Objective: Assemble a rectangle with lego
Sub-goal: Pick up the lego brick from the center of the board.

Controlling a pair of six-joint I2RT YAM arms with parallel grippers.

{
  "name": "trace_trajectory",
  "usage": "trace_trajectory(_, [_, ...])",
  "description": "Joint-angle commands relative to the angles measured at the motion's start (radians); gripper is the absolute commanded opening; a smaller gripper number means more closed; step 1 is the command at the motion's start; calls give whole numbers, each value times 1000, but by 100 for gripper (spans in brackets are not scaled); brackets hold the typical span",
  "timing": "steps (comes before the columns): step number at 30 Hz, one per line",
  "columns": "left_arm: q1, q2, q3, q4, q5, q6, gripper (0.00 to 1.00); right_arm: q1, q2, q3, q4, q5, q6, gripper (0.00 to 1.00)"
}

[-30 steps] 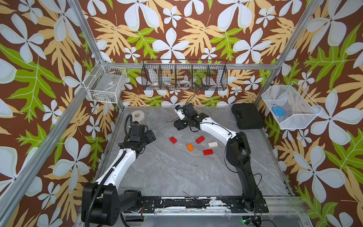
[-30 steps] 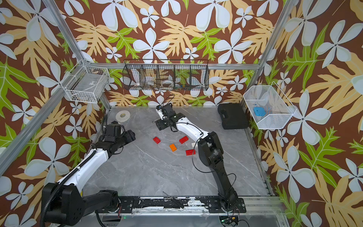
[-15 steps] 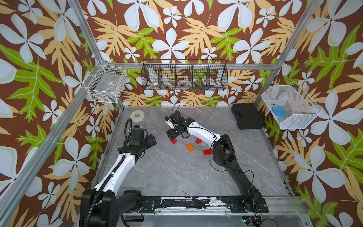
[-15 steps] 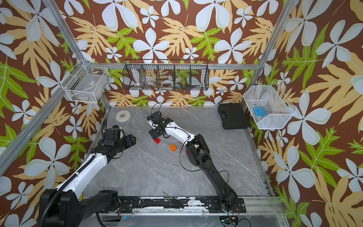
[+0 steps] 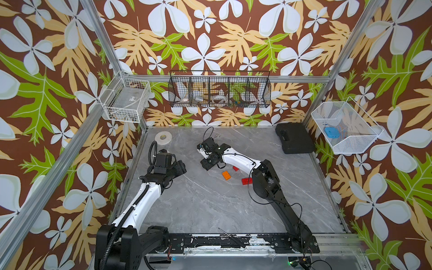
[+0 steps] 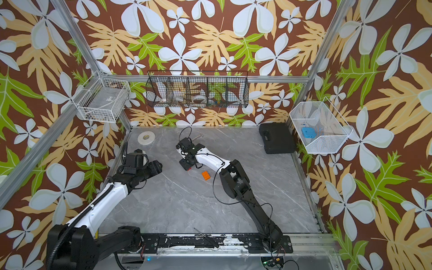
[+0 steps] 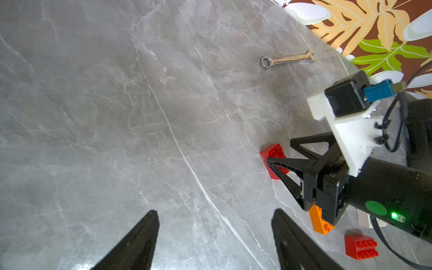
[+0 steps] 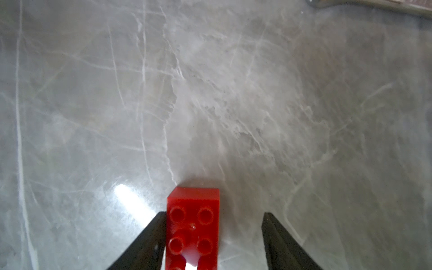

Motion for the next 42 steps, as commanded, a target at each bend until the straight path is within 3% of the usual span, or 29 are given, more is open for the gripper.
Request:
trace_trajectory(1, [1, -1, -1, 3, 9, 10, 79, 7, 3, 6, -10, 4, 17, 62])
trace_trajectory(19, [1, -9, 1, -4, 18, 21, 79, 27, 11, -20, -6, 77, 61, 54])
trace_trajectory(23, [1, -13, 1, -5, 19, 21, 79, 28, 10, -30, -7, 95, 74, 41])
trace_trajectory(27, [1, -15, 4, -5, 16, 21, 79, 36, -16, -48, -5, 118, 106, 36])
trace_trajectory(32, [1, -21, 22, -22, -12, 35, 79, 40, -108, -120, -8, 162, 279, 27])
trace_trajectory(38, [1, -39, 21, -21, -2, 29, 78, 40, -333, -424, 130, 140, 544, 28])
trace_trajectory(42, [1, -41, 18, -22, 21, 31, 78, 47, -410, -564, 187, 166, 640, 28])
